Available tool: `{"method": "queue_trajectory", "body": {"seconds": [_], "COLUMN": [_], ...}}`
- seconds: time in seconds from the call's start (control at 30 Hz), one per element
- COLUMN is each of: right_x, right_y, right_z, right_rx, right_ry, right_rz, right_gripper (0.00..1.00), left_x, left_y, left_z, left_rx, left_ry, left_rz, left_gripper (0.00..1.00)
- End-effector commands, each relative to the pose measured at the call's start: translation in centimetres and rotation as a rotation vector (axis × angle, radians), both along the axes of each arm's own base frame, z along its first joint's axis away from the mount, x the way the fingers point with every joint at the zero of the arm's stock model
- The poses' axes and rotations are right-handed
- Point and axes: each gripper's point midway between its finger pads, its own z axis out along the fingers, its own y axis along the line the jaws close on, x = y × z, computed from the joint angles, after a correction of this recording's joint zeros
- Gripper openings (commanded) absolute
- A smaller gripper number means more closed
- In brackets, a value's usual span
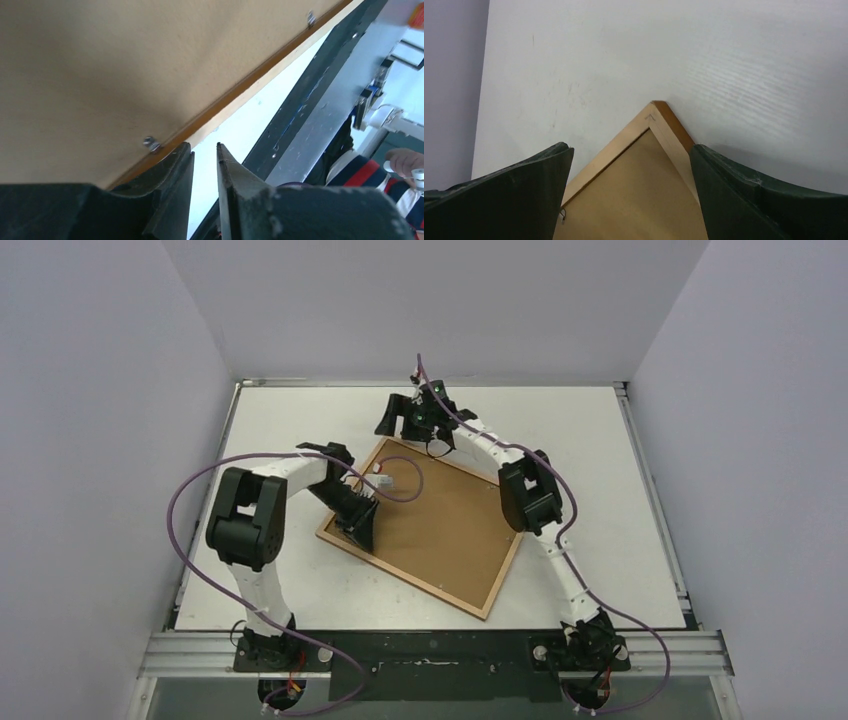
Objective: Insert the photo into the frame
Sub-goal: Adjust the photo frame at the center of the board.
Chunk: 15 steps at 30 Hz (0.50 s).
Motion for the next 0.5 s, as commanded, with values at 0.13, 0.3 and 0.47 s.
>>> {"method": "queue_trajectory", "body": {"seconds": [0.13, 0.3, 0.47], "right_x": [1.0, -3.6, -12.0], "right_y": [-11.8, -17.9, -25.8], "right_z": [14.8, 13.4, 8.9], "right_rx": [0.025, -0.159, -0.260], "right_ry": [-0.194, -0.132, -0.014], "right_rz": [-0.148, -0.289, -0.559], "right_gripper": [0.90, 0.90, 0.90], "left_x": [5.7, 10.9, 15.1], "left_y": [3.7, 8.2, 11.7], "left_z": [9.3, 8.5, 3.5], "left_rx": [-0.258, -0.172, 0.011], "left_ry": [-0.115, -0.255, -0.277], "left_rz": [0.152, 0.301, 0.456], "left_gripper": [0.24, 0.23, 0.20]}}
